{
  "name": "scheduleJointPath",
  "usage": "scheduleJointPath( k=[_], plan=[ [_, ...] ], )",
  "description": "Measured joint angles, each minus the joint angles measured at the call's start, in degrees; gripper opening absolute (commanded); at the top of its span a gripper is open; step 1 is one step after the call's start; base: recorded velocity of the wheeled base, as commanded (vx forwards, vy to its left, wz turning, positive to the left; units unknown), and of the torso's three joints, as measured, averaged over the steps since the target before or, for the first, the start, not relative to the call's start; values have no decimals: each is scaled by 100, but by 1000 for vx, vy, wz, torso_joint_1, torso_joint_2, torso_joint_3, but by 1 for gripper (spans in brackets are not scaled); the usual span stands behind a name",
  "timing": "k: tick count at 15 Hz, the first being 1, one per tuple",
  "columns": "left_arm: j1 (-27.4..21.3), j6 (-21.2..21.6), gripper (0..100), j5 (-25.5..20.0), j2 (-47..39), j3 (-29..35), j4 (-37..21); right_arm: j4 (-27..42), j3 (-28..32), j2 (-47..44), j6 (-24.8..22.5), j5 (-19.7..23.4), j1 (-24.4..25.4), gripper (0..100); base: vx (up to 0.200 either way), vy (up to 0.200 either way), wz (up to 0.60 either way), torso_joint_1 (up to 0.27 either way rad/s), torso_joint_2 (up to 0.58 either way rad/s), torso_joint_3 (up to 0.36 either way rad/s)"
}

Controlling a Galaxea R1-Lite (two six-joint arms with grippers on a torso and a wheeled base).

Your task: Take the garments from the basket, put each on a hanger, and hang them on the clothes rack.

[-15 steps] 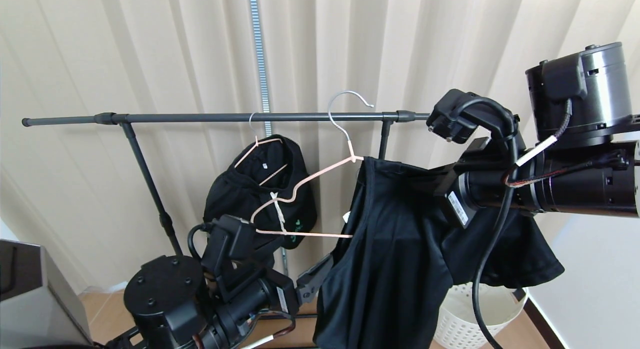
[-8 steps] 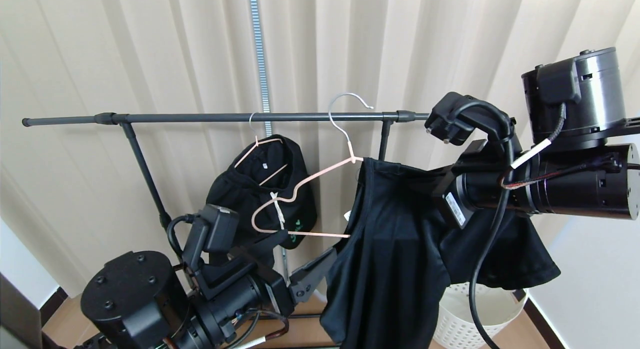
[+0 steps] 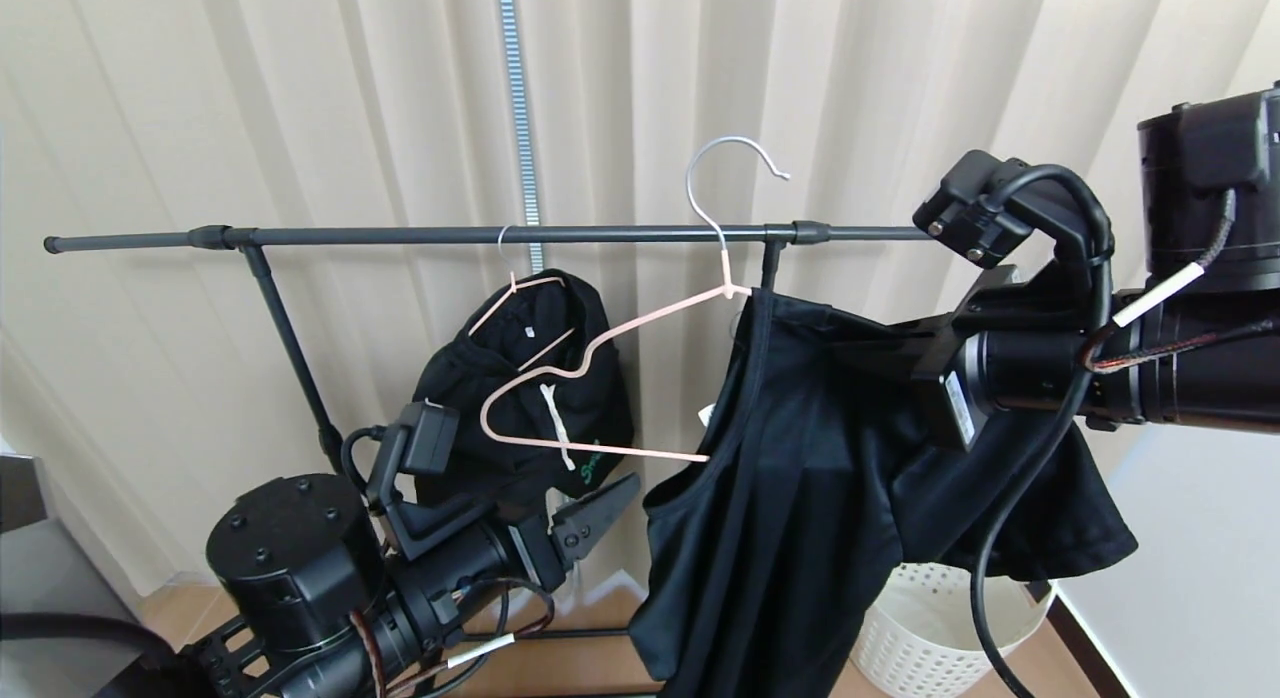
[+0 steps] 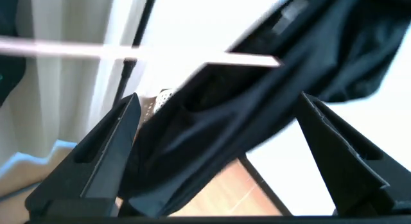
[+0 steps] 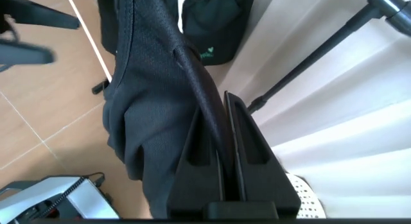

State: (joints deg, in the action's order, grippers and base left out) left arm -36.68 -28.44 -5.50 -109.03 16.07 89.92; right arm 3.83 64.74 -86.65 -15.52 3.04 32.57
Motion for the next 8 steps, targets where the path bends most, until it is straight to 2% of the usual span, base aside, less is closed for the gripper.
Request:
scheduleJointPath(
  k=[5,8],
  plan=[
    [44,-56,100,15,-349,190,2,-378,-328,206,46,132,113,0,0,0,0,0,0,0],
    [-85,-18,100,49,-541,193,0,-401,-372,236,296,137,249,0,0,0,0,0,0,0]
  ],
)
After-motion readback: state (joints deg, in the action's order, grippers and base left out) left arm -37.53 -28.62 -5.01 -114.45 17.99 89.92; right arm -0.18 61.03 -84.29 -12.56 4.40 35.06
